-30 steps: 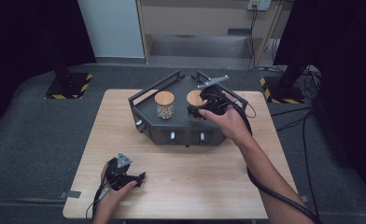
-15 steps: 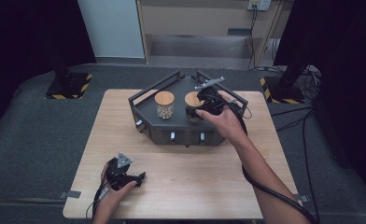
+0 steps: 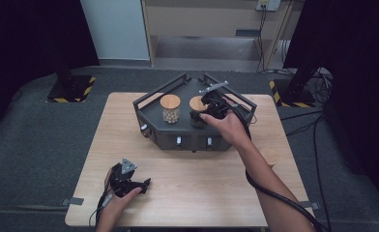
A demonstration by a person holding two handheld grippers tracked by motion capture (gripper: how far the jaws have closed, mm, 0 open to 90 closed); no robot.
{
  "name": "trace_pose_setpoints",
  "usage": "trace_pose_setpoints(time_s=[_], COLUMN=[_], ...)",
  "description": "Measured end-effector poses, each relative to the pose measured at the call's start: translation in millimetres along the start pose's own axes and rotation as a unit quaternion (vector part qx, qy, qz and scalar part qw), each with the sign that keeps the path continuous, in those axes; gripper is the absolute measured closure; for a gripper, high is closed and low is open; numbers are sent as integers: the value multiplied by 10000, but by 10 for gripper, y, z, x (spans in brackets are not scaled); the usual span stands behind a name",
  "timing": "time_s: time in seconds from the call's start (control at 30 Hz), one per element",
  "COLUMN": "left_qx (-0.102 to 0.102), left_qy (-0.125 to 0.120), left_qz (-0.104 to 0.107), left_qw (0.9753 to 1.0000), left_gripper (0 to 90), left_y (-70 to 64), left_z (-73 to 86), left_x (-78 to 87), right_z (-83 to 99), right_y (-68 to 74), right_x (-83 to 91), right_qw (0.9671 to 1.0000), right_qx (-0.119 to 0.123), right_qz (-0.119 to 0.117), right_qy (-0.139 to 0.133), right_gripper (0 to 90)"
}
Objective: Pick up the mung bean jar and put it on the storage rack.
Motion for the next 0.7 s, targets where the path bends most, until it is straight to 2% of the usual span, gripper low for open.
trace_pose_setpoints(time_s=[0.3, 0.7], left_qx=[-1, -5], left_qy=[2, 4], left_qz=[3, 5], left_qw=[10000, 10000], left_gripper=[16, 15], left_y=[1, 2], left_z=[0, -1], left_x=[0, 0], right_z=[15, 21], right_y=[-23, 13], right_x=[-49, -132], right_qw=[10000, 10000], right_qx=[-46, -40], right_qz=[19, 8], right_qy=[24, 20], right_gripper=[256, 256])
Point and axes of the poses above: each handheld gripper's, and its own axes: x roughly backward along the jaws, z roughly out of its underside, y roughly to its left, the point moved 3 cm from there along -x, roughly forward along the jaws, and after that the axes turned 2 degrees about x, right-handed, at the moved point
